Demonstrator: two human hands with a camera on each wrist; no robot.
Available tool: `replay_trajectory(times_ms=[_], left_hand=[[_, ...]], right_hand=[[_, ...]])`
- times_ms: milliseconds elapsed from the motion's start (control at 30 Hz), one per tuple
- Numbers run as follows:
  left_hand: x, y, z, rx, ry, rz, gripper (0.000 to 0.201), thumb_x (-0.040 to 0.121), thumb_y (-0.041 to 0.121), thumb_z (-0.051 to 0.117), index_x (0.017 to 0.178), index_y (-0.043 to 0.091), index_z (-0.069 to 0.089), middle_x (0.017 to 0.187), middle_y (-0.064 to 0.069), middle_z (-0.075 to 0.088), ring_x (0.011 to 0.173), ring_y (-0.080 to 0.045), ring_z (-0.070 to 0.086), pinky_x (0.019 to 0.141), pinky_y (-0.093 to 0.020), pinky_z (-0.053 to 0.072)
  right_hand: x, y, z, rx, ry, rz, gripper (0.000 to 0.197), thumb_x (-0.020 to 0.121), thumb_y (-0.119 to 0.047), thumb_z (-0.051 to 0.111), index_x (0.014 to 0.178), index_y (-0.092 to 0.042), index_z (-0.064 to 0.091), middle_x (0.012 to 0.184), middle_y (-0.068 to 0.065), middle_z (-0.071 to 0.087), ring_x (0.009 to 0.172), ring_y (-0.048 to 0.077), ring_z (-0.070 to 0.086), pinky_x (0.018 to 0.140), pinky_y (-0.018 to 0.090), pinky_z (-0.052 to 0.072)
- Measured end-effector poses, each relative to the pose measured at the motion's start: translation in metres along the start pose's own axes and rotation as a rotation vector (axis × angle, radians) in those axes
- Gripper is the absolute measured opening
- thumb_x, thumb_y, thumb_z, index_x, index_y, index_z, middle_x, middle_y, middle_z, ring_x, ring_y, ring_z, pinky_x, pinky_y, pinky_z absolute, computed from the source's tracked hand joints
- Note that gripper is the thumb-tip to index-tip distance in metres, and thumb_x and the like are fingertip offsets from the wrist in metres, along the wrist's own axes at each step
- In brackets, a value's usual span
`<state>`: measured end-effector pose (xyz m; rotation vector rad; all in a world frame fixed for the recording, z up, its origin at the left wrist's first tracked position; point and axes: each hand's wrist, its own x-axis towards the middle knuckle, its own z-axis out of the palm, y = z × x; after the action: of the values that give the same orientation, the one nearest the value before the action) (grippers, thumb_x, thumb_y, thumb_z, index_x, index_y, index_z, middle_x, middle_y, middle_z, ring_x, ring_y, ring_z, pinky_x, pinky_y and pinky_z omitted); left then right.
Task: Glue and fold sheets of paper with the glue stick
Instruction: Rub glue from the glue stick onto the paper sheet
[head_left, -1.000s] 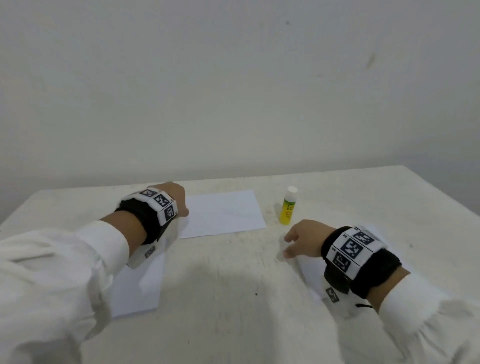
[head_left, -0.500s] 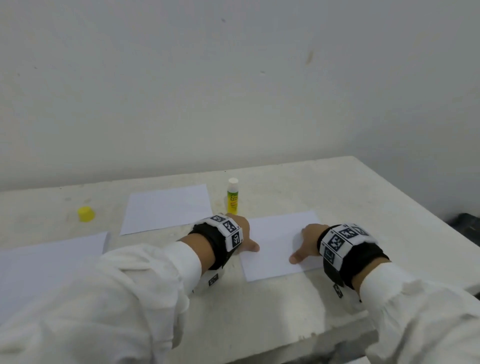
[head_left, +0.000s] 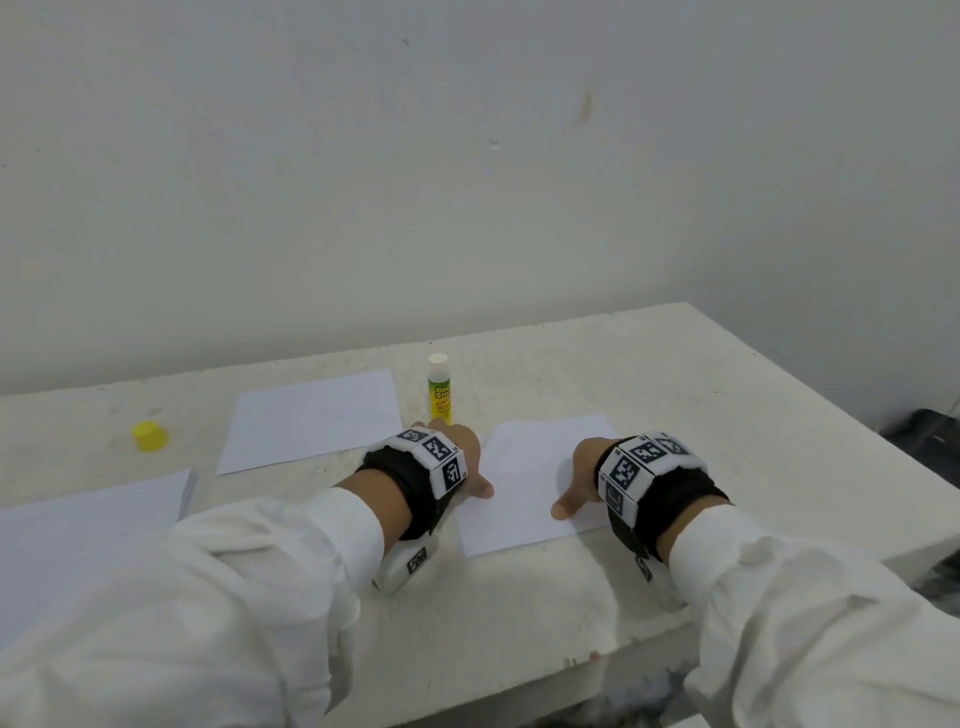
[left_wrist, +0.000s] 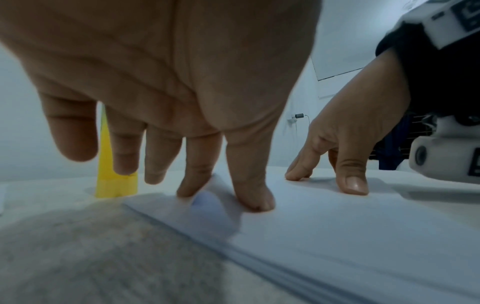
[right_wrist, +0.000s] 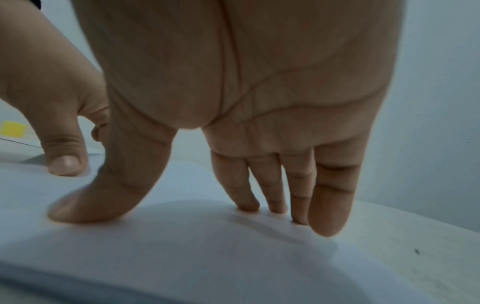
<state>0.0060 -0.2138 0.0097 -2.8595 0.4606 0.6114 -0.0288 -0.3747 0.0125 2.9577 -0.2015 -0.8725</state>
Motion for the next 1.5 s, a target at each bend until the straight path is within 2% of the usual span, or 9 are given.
replay_trajectory(times_ms=[100,200,300,467,600,900,1100,1300,1500], left_hand=[[-0.006,-0.003,0.002,-0.354,0.027,0.053,0.071,0.082,0.045,0.068,0.142,0.02,0.039,0.134,-0.003,0.053,0.119,-0.025,0.052,0.09,-0.03,0.041],[-0.017,-0.007,0.004,-0.805,0.102,0.046,0.097,0.084,0.027,0.07,0.152,0.031,0.001,0.132,-0.007,0.053,0.111,-0.026,0.058,0.086,-0.03,0.046],[-0.022,-0.011,0.01,-1.221,-0.002,-0.025,0.071,0.086,0.006,0.066,0.146,0.025,0.032,0.086,-0.008,0.059,0.064,-0.019,0.057,0.065,-0.031,0.055],[-0.031,-0.01,0.02,-1.464,-0.116,-0.127,0.016,0.089,-0.007,0.058,0.092,0.01,0.058,0.078,-0.01,0.057,0.062,-0.016,0.055,0.06,-0.028,0.056],[-0.034,-0.01,0.024,-1.595,-0.112,-0.16,0.016,0.089,-0.01,0.055,0.084,0.006,0.056,0.071,-0.01,0.054,0.057,-0.017,0.051,0.045,-0.024,0.053],[-0.048,-0.032,0.026,-1.467,-0.047,-0.164,0.032,0.085,-0.013,0.059,0.105,0.011,0.055,0.075,-0.011,0.056,0.051,-0.016,0.048,0.054,-0.026,0.051],[-0.074,-0.096,0.045,-1.197,-0.018,-0.213,0.061,0.082,-0.008,0.065,0.136,0.012,0.046,0.072,-0.007,0.057,0.044,-0.013,0.051,0.047,-0.023,0.052],[-0.107,-0.146,0.058,-0.884,0.009,-0.26,0.065,0.081,0.006,0.072,0.14,0.017,0.046,0.117,-0.004,0.052,0.086,-0.019,0.058,0.061,-0.017,0.049],[-0.127,-0.176,0.073,-0.594,0.021,-0.328,0.067,0.083,0.019,0.071,0.144,0.021,0.04,0.144,0.0,0.042,0.127,-0.018,0.047,0.099,-0.022,0.037]], right_hand=[[0.001,0.002,0.001,0.006,0.017,0.017,0.052,0.076,-0.058,0.069,0.084,-0.009,0.053,0.096,0.005,0.059,0.091,0.025,0.056,0.089,0.034,0.046],[0.001,0.005,0.003,0.13,0.055,0.018,0.087,0.074,-0.052,0.073,0.138,-0.007,0.036,0.133,0.01,0.051,0.121,0.029,0.051,0.1,0.038,0.041],[-0.012,0.007,0.004,0.265,0.093,-0.02,0.1,0.078,-0.044,0.073,0.15,-0.01,0.012,0.147,0.009,0.038,0.132,0.029,0.041,0.105,0.038,0.037],[-0.061,-0.004,0.007,0.339,0.296,-0.352,0.029,0.091,-0.017,0.056,0.12,-0.015,0.063,0.127,-0.001,0.06,0.109,0.01,0.054,0.087,0.017,0.038],[-0.089,-0.03,0.028,0.119,0.072,-0.518,0.049,0.092,-0.021,0.053,0.14,-0.017,0.045,0.143,0.003,0.046,0.125,0.018,0.045,0.106,0.027,0.034],[-0.067,-0.012,0.043,-0.134,-0.041,-0.127,0.058,0.098,-0.022,0.047,0.148,-0.005,0.022,0.149,0.016,0.032,0.137,0.029,0.034,0.108,0.035,0.03],[-0.052,-0.002,-0.003,-0.044,0.102,-0.01,0.032,0.099,-0.012,0.043,0.125,0.0,0.056,0.13,0.014,0.056,0.121,0.026,0.053,0.096,0.03,0.041],[-0.007,-0.067,-0.052,0.398,0.22,-0.057,0.016,0.089,-0.019,0.059,0.097,-0.005,0.061,0.11,0.014,0.058,0.092,0.025,0.052,0.076,0.031,0.043],[0.024,-0.123,-0.049,0.634,0.186,-0.087,0.027,0.087,-0.028,0.065,0.109,-0.012,0.063,0.117,0.012,0.057,0.107,0.029,0.057,0.09,0.034,0.044]])
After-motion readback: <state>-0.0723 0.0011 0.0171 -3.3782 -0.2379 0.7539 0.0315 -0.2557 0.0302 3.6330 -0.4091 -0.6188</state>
